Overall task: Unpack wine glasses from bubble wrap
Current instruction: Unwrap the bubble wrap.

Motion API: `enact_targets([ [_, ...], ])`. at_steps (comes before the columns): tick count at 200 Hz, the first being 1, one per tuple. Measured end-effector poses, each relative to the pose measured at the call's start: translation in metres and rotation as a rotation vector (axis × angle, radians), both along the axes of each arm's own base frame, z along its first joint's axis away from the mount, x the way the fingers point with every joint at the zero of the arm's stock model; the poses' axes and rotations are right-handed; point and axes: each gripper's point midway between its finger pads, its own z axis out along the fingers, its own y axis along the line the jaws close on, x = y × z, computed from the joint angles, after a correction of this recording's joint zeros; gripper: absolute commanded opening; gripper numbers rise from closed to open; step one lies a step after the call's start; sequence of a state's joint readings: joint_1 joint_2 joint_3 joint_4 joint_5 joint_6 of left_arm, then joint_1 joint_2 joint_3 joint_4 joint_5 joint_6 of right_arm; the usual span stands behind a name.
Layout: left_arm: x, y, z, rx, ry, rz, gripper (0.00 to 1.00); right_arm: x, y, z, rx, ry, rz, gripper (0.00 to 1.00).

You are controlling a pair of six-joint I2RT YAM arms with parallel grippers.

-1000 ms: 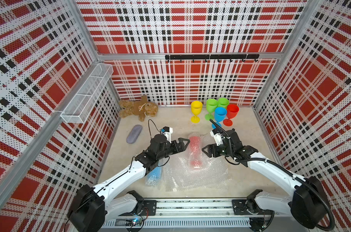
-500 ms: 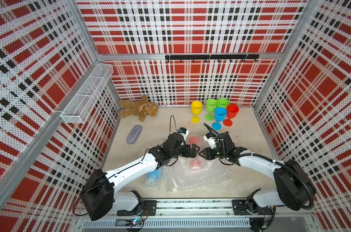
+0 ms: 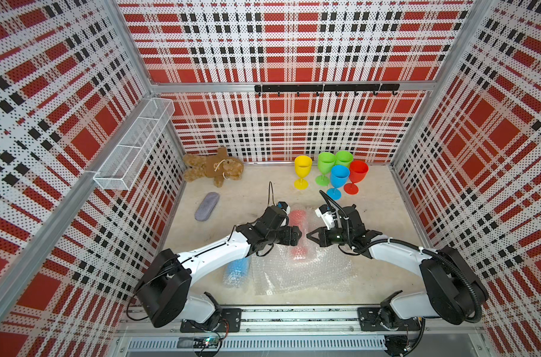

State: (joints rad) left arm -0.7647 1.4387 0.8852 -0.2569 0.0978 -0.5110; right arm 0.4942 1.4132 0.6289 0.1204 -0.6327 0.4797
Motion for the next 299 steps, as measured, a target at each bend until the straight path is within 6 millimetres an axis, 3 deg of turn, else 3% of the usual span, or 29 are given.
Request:
enact_targets([
  [51, 0.003, -0.006, -0.016, 0.031, 0.031, -0.018, 0.62, 0.0, 0.002, 0.004, 0.016, -0.004, 0.004, 0.0],
  [74, 0.002, -0.012, -0.017, 0.029, 0.037, -0.037, 0.5, -0.001, 0.002, 0.005, 0.018, -0.004, 0.006, 0.0],
  [91, 0.001, -0.017, -0.016, 0.021, 0.039, -0.05, 0.35, -0.001, 0.002, 0.005, 0.018, -0.004, 0.006, 0.0],
  [110, -0.001, -0.022, -0.011, 0.007, 0.035, -0.063, 0.2, -0.002, 0.0, 0.01, 0.017, -0.012, 0.001, 0.0],
  [129, -0.003, -0.023, -0.002, -0.012, 0.029, -0.068, 0.12, -0.002, -0.003, 0.022, 0.016, -0.032, -0.011, 0.0],
  [160, -0.009, -0.024, 0.033, -0.105, -0.01, -0.073, 0.0, -0.002, -0.008, 0.052, 0.025, -0.099, -0.033, 0.0],
  [178, -0.016, -0.023, 0.044, -0.144, -0.018, -0.078, 0.0, -0.002, -0.012, 0.062, 0.015, -0.125, -0.049, 0.0],
  [196, -0.025, -0.021, 0.042, -0.162, -0.007, -0.08, 0.0, -0.004, -0.018, 0.059, -0.014, -0.118, -0.07, 0.0],
  [252, -0.052, -0.012, 0.011, -0.173, 0.062, -0.073, 0.0, -0.017, -0.041, 0.026, -0.113, -0.051, -0.149, 0.0],
  [299, -0.06, -0.01, -0.005, -0.161, 0.083, -0.062, 0.0, -0.026, -0.054, -0.006, -0.17, 0.015, -0.208, 0.0],
])
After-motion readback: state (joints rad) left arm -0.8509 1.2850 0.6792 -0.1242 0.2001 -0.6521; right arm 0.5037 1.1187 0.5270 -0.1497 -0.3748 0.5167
